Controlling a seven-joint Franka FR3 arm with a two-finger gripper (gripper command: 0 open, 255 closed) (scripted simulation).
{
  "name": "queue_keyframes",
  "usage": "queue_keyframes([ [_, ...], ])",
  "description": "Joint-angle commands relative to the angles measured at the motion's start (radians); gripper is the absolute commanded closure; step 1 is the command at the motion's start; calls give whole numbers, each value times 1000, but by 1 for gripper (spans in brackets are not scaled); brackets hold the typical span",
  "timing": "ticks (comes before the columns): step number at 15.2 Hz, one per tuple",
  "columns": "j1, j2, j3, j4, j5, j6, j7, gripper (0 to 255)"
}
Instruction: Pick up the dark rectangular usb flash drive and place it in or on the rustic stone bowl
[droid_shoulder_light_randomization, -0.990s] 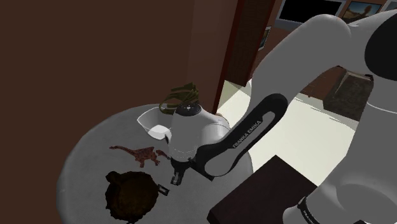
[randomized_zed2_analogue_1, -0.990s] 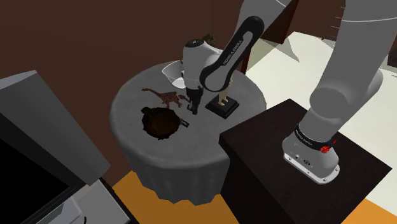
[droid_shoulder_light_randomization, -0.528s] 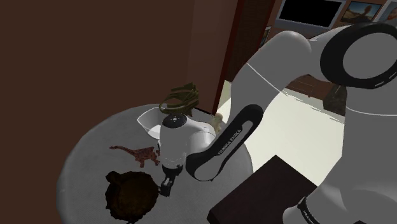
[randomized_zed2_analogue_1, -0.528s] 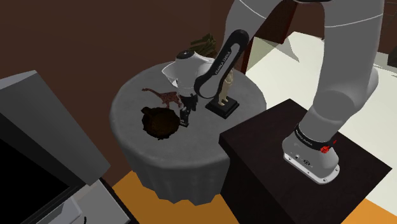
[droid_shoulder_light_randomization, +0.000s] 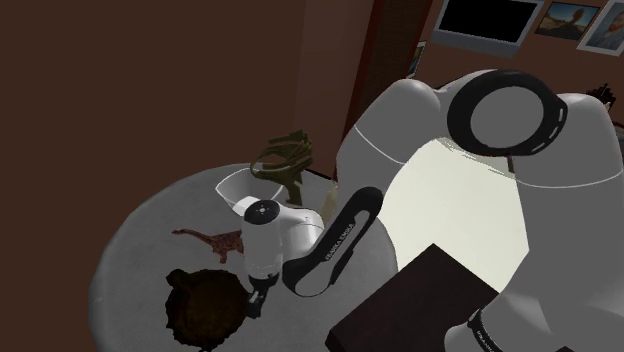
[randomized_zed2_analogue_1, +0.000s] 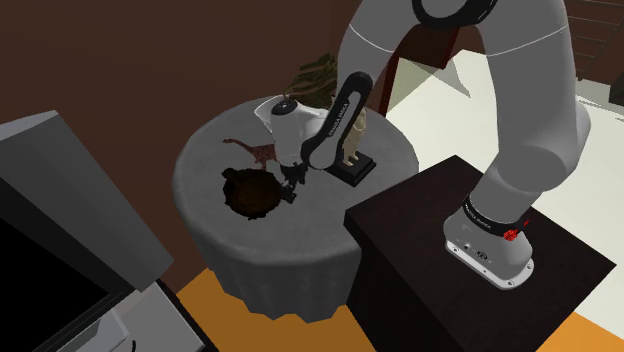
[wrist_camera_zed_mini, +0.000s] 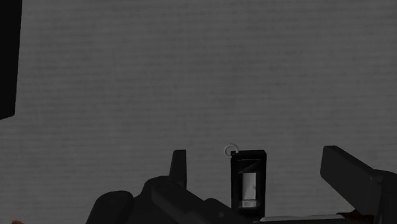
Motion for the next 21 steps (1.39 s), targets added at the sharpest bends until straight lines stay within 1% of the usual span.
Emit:
queue_keyframes([
  [1, 11, 25, -16, 10, -14, 16, 10, 0],
  [2, 20, 45, -28, 19, -24, 29, 18, 0],
  [10, 20, 45, -28, 19, -24, 29, 18, 0],
  [11, 20, 45, -28, 18, -25, 29, 18, 255],
  [17, 19, 45, -24, 27, -20, 20, 13, 255],
  [21, 14, 32, -20, 13, -18, 21, 13, 255],
])
